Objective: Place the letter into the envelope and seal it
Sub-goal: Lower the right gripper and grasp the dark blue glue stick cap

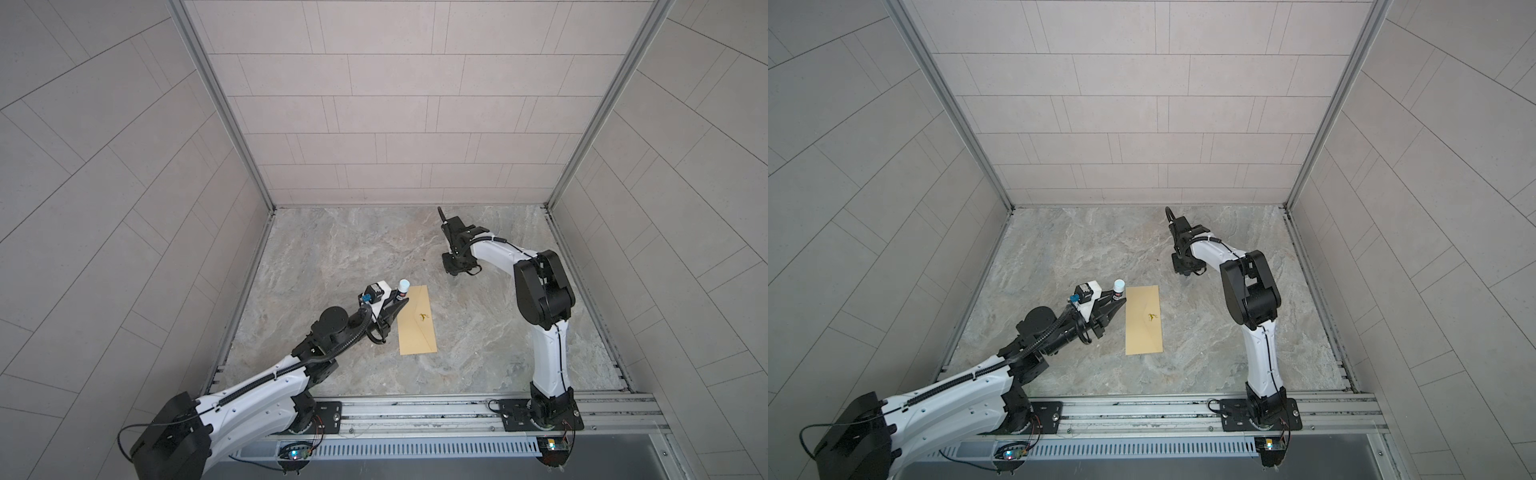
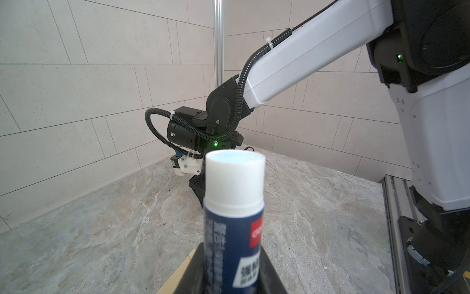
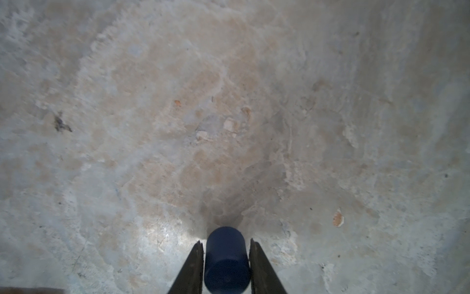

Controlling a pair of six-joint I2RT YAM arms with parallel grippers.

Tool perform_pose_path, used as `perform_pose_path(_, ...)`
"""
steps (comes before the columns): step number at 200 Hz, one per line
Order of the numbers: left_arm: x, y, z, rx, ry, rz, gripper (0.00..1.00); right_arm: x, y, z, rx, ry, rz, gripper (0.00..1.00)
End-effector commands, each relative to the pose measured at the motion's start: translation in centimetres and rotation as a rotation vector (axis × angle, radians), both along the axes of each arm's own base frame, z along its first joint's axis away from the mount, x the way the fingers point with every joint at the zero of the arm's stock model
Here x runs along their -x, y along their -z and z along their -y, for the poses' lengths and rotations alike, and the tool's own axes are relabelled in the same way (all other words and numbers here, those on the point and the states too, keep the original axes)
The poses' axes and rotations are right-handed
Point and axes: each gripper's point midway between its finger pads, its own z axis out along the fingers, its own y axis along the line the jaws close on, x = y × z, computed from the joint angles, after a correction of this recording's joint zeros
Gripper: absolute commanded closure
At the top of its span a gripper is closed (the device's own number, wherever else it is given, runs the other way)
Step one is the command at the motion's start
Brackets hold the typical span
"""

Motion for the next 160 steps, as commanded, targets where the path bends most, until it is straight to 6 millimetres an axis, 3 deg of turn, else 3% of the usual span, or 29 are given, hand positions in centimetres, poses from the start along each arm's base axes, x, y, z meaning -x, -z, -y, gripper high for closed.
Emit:
perform_pose_path(1,0.2,-1.1,-0.2,0.029,-0.001,0.042,1.00,0.0,0.4,0.3,0.016,0.009,-0.019,0.69)
perform_pose_path(94,0.2,-1.1,-0.2,0.031,-0.001,0.040,1.00,0.2,-0.1,0.2,0.014,0.005,-0.015,0.75)
perform_pose_path(126,0.2,-1.1,-0.2,0.031,0.002,0.041,1.00,0.3,-2.7,0.1,-0.004,0.000,0.031,0.76)
perform_pose_path(160,0.5,-1.1,0.0,0.029,0.020,0.044,1.00,1.4,-7.2,-0.4,-0.050,-0.024,0.106,0.77)
